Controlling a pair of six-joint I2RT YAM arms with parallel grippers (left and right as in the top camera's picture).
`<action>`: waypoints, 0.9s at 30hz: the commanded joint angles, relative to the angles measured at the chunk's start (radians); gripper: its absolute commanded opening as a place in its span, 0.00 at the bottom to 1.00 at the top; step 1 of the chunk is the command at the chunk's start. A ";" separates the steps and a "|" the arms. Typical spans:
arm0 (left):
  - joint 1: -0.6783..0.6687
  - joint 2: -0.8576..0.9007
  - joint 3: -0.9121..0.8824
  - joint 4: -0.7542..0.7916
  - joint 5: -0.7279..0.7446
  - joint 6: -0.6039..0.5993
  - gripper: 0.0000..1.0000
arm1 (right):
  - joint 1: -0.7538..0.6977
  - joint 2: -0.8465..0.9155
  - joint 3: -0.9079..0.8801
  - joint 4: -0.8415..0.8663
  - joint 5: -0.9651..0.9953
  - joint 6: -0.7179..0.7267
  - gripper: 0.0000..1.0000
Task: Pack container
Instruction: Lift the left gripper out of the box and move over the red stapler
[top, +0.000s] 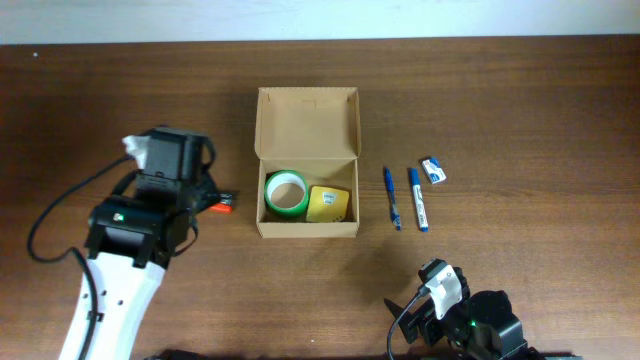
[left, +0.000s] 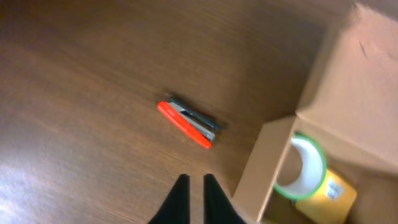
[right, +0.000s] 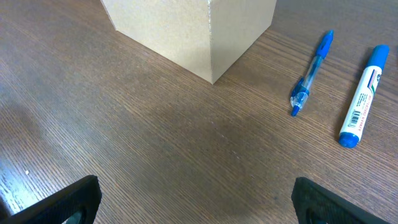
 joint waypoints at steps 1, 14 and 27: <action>0.052 0.007 0.011 0.001 0.059 -0.188 0.53 | 0.008 -0.011 -0.007 0.003 -0.005 0.008 0.99; 0.067 0.062 0.011 0.072 0.181 -0.210 1.00 | 0.008 -0.011 -0.007 0.003 -0.005 0.008 0.99; 0.068 0.275 0.011 0.015 0.183 -0.549 1.00 | 0.008 -0.011 -0.007 0.003 -0.005 0.008 0.99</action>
